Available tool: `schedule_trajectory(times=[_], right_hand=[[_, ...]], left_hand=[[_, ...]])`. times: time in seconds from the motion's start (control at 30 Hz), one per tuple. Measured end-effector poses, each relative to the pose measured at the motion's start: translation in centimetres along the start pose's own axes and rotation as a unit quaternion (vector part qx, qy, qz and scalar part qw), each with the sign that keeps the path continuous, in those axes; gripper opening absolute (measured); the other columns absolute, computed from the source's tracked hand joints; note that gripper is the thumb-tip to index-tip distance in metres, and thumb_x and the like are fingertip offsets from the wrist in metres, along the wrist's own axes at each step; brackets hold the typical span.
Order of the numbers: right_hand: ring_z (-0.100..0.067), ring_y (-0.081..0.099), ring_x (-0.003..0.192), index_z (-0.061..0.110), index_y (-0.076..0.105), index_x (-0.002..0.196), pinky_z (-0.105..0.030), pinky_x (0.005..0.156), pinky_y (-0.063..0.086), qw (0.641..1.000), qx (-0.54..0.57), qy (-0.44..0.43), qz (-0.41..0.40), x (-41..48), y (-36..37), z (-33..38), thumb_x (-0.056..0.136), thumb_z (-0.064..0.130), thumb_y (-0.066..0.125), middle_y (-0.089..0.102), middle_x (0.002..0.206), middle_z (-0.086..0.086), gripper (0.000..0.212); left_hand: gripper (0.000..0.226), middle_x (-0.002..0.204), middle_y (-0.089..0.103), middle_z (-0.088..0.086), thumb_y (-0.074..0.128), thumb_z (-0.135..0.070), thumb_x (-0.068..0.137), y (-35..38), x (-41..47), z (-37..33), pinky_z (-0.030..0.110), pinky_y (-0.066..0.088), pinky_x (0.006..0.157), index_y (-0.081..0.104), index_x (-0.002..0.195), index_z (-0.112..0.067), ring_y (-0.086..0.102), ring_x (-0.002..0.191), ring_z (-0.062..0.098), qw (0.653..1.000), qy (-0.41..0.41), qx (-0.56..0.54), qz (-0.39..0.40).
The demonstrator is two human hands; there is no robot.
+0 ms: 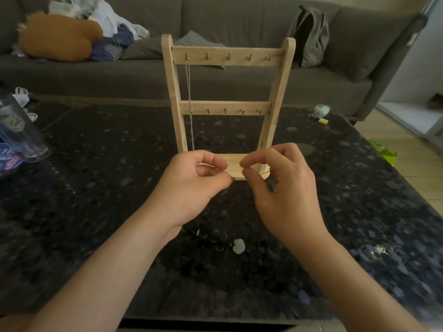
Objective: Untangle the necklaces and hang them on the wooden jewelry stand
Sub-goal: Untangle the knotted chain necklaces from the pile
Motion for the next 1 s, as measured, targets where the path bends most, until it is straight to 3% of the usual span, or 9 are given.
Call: schedule_trajectory(times=[0.13,0.27,0.4,0.53,0.63,0.77,0.9,1.0], right_hand=[[0.000,0.056,0.080,0.025,0.065,0.106,-0.010,0.071,0.044,0.995,0.089,0.033,0.028,0.1,-0.3,0.3,0.094,0.005,0.075,0.062,0.098,0.013,0.026],[-0.029,0.050,0.057,0.019,0.054,0.111,-0.042,0.052,0.047,0.961,0.242,0.111,0.074,0.4,-0.7,0.5,0.094,0.002,0.071,0.068,0.090,0.001,0.029],[-0.023,0.061,0.050,0.015,0.055,0.114,-0.030,0.044,0.043,0.925,0.315,0.186,0.106,0.3,-0.8,0.5,0.097,0.001,0.068,0.072,0.087,0.003,0.025],[-0.011,0.052,0.056,0.011,0.067,0.105,-0.022,0.049,0.042,0.920,0.323,0.196,0.103,0.4,-0.9,0.3,0.095,0.001,0.072,0.071,0.093,-0.005,0.015],[-0.011,0.050,0.060,0.011,0.068,0.105,-0.021,0.050,0.042,0.918,0.329,0.202,0.096,0.3,-0.9,0.6,0.093,-0.001,0.073,0.071,0.090,-0.005,0.018],[-0.014,0.045,0.047,0.008,0.062,0.105,-0.024,0.043,0.036,0.888,0.382,0.242,0.088,0.2,-1.2,1.5,0.098,0.000,0.068,0.068,0.088,-0.007,0.013],[-0.023,0.058,0.041,0.006,0.062,0.108,-0.026,0.035,0.037,0.847,0.427,0.302,0.093,0.0,-1.6,2.1,0.101,0.000,0.062,0.072,0.080,-0.009,0.009],[-0.025,0.065,0.047,0.005,0.066,0.114,-0.026,0.037,0.043,0.838,0.429,0.313,0.123,-0.4,-1.7,2.4,0.101,0.005,0.067,0.073,0.077,-0.010,0.013]], left_hand=[[0.015,0.089,0.080,-0.004,0.080,-0.015,0.092,-0.3,0.1,-0.1,0.021,0.042,0.060,0.073,0.100,-0.026,0.062,0.058,-0.006,1.000,0.015,-0.011,0.001],[0.015,0.090,0.079,-0.002,0.080,-0.015,0.092,-0.6,0.0,-0.5,0.022,0.042,0.061,0.072,0.099,-0.025,0.062,0.059,-0.004,0.999,0.045,-0.007,0.001],[0.015,0.093,0.079,-0.003,0.081,-0.015,0.090,-0.8,-0.2,-1.0,0.027,0.047,0.066,0.074,0.098,-0.025,0.066,0.064,-0.001,0.997,0.081,-0.004,0.008],[0.015,0.095,0.079,-0.006,0.081,-0.014,0.090,-0.7,-0.4,-1.3,0.033,0.060,0.086,0.074,0.097,-0.026,0.076,0.087,0.009,0.994,0.109,0.002,0.007],[0.014,0.095,0.079,-0.005,0.080,-0.013,0.092,-0.6,-0.4,-1.4,0.020,0.052,0.070,0.073,0.096,-0.025,0.071,0.075,0.002,0.993,0.116,-0.008,0.016],[0.014,0.092,0.078,-0.003,0.077,-0.011,0.095,-0.6,-0.5,-1.4,0.011,0.045,0.055,0.072,0.094,-0.023,0.064,0.065,-0.001,0.993,0.112,-0.026,0.025],[0.013,0.089,0.075,0.000,0.073,-0.008,0.098,-0.6,-0.7,-1.5,0.013,0.042,0.054,0.068,0.094,-0.019,0.057,0.058,0.000,0.992,0.099,-0.070,0.040],[0.013,0.085,0.068,0.005,0.071,-0.006,0.099,-0.7,-0.9,-1.6,0.022,0.035,0.050,0.065,0.096,-0.017,0.045,0.050,0.002,0.988,0.081,-0.119,0.058]])
Point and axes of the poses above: each hand's wrist, its own x-axis towards the middle knuckle, its own y-axis out of the palm, z = x × y, the point moved 2 cm from there along x, towards the middle knuckle
